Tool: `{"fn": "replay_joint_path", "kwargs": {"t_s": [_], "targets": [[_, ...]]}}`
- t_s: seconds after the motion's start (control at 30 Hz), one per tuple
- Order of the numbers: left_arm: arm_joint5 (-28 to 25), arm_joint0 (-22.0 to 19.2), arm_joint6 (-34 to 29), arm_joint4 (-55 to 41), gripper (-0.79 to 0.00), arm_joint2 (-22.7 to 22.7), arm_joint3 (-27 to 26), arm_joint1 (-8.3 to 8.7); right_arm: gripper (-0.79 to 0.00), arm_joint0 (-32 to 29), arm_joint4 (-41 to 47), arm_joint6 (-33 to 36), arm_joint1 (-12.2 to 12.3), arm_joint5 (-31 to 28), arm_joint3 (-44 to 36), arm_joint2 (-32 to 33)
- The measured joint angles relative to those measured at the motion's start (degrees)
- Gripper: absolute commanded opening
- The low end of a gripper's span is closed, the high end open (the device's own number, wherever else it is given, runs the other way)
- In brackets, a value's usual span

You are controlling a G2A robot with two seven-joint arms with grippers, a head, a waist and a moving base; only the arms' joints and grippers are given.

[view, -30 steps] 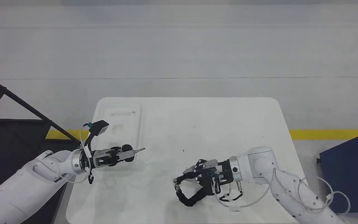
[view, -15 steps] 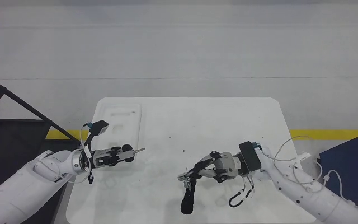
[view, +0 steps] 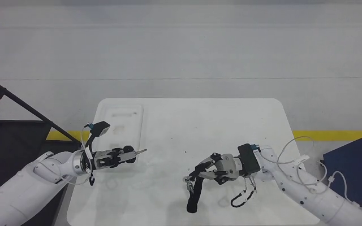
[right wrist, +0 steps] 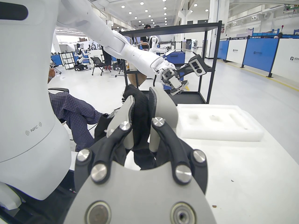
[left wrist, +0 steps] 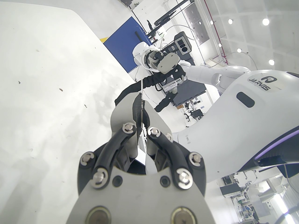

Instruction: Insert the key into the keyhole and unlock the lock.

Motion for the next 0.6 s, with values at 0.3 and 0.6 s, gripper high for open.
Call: {"fn": "replay_joint_path", "kwargs": {"t_s": [0.3, 0.6], "targets": [[0.0, 0.0, 0.0, 0.0, -0.785, 0.0, 0.0, 0.0, -0.785, -0.61, 0.93, 2.0, -0.07, 0.76, 0.24, -0.04], [0.0, 0.0, 0.0, 0.0, -0.785, 0.0, 0.0, 0.0, -0.785, 4.77, 21.37, 41.52, -3.76, 6.48, 2.47, -4.49]]}}
